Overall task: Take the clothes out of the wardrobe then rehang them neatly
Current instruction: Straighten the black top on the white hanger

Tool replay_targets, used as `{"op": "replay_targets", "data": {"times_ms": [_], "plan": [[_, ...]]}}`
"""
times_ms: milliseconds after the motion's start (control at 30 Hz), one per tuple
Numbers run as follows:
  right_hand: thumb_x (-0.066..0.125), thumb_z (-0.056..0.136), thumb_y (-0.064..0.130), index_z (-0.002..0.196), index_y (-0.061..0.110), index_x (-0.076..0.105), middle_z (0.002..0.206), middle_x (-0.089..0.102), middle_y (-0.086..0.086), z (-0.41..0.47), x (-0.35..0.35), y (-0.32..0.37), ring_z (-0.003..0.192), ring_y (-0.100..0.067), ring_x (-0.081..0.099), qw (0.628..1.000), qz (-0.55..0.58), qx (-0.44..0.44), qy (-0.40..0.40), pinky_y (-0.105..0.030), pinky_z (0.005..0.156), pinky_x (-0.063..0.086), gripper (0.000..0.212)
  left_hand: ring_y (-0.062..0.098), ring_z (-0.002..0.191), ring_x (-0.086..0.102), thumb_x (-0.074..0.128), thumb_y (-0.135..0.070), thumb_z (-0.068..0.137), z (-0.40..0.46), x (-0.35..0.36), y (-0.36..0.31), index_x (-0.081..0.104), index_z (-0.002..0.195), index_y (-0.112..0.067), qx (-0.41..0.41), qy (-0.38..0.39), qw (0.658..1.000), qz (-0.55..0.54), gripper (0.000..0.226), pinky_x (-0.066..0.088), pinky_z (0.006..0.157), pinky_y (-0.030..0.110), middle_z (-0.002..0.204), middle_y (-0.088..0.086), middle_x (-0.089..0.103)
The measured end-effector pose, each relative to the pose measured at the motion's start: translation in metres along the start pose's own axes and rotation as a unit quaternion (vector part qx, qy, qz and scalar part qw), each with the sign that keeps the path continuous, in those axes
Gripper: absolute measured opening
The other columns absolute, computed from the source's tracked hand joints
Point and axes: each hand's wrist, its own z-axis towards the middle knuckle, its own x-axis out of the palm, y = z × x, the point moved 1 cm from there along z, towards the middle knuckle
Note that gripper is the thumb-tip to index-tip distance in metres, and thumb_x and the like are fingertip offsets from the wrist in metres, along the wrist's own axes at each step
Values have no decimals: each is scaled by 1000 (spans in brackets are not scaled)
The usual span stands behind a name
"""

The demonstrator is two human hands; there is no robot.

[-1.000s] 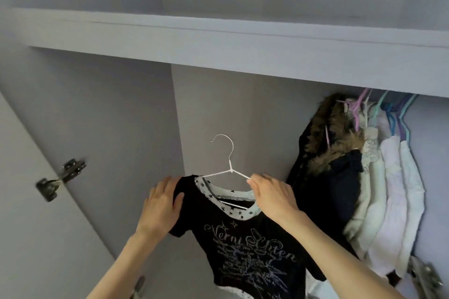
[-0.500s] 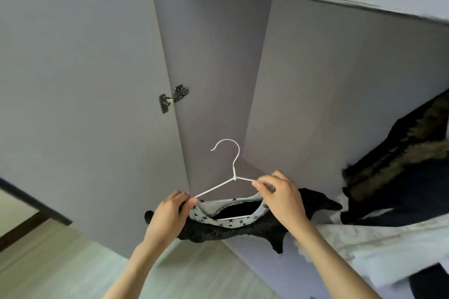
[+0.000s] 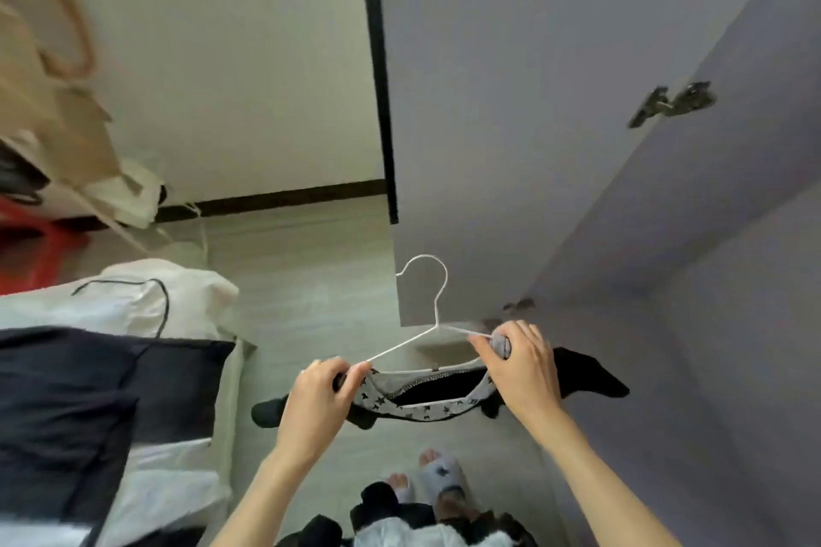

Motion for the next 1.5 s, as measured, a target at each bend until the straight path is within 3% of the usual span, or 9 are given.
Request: {"op": "replay_targets", "data": {"times_ms": [200, 300, 433, 700, 867, 1100, 1233, 1367, 1500], "plan": [[61, 84, 43, 69, 15, 47, 73, 50, 4, 22, 59, 62, 78, -18, 44, 969, 38, -136, 200, -30, 71, 26, 34, 12, 68, 50, 49, -53, 83, -71, -28, 47, 56, 63, -19, -188, -137, 971, -51, 39, 42, 65, 32, 64, -1, 54], [63, 83, 43, 66, 24, 41, 69, 44, 11, 18, 84, 96, 75, -15, 40, 938, 32, -225, 261, -29, 70, 26, 34, 14, 68, 52, 55, -49, 83, -113, -28, 57, 55, 61, -21, -280, -203, 936, -71, 36, 41, 63, 30, 66, -1, 54], [65, 82, 41, 69, 15, 49, 71, 51, 2, -2, 116, 141, 73, -18, 43, 885, 27, -324, 334, -33, 70, 33, 33, 11, 70, 52, 59, -42, 85, -163, -26, 67, 57, 60, -20, -372, -285, 877, -101, 34, 36, 62, 20, 69, 1, 55], [60, 83, 46, 68, 11, 53, 69, 51, 3, -96, 169, 240, 72, -17, 44, 767, 39, -471, 433, -32, 69, 37, 39, 14, 75, 55, 56, -46, 85, -269, -46, 100, 59, 66, -13, -492, -402, 763, -120, 39, 41, 68, 29, 72, 2, 59], [63, 82, 44, 58, 18, 38, 62, 44, 3, -181, 188, 302, 63, -15, 45, 716, 63, -496, 487, -26, 57, 34, 44, 5, 68, 56, 53, -53, 81, -348, -77, 130, 58, 64, -25, -504, -453, 725, -122, 33, 39, 59, 17, 70, -6, 61], [64, 81, 44, 57, 12, 41, 55, 46, 2, -288, 194, 390, 52, -12, 40, 651, 95, -542, 523, -24, 52, 32, 46, 13, 66, 58, 54, -56, 80, -450, -141, 163, 67, 68, -13, -505, -538, 670, 80, 47, 37, 72, 25, 69, -7, 66], [66, 79, 46, 60, 7, 54, 52, 59, -7, -351, 195, 445, 56, -23, 52, 607, 123, -515, 593, -32, 56, 41, 46, 19, 67, 53, 41, -58, 83, -504, -180, 171, 60, 61, -18, -547, -541, 607, 200, 49, 32, 69, 35, 64, -8, 61], [71, 77, 40, 61, 1, 61, 50, 60, -7, -409, 198, 497, 50, -16, 49, 566, 173, -477, 650, -21, 52, 36, 43, 22, 67, 51, 47, -51, 84, -550, -222, 177, 58, 59, -15, -560, -573, 526, 287, 46, 27, 70, 36, 61, -5, 59], [70, 77, 42, 60, 1, 59, 51, 59, -7, -469, 218, 556, 47, -8, 45, 538, 201, -503, 645, -21, 50, 34, 46, 22, 66, 48, 51, -48, 85, -590, -271, 207, 56, 59, -13, -549, -582, 492, 343, 44, 26, 70, 34, 60, -4, 55]]}}
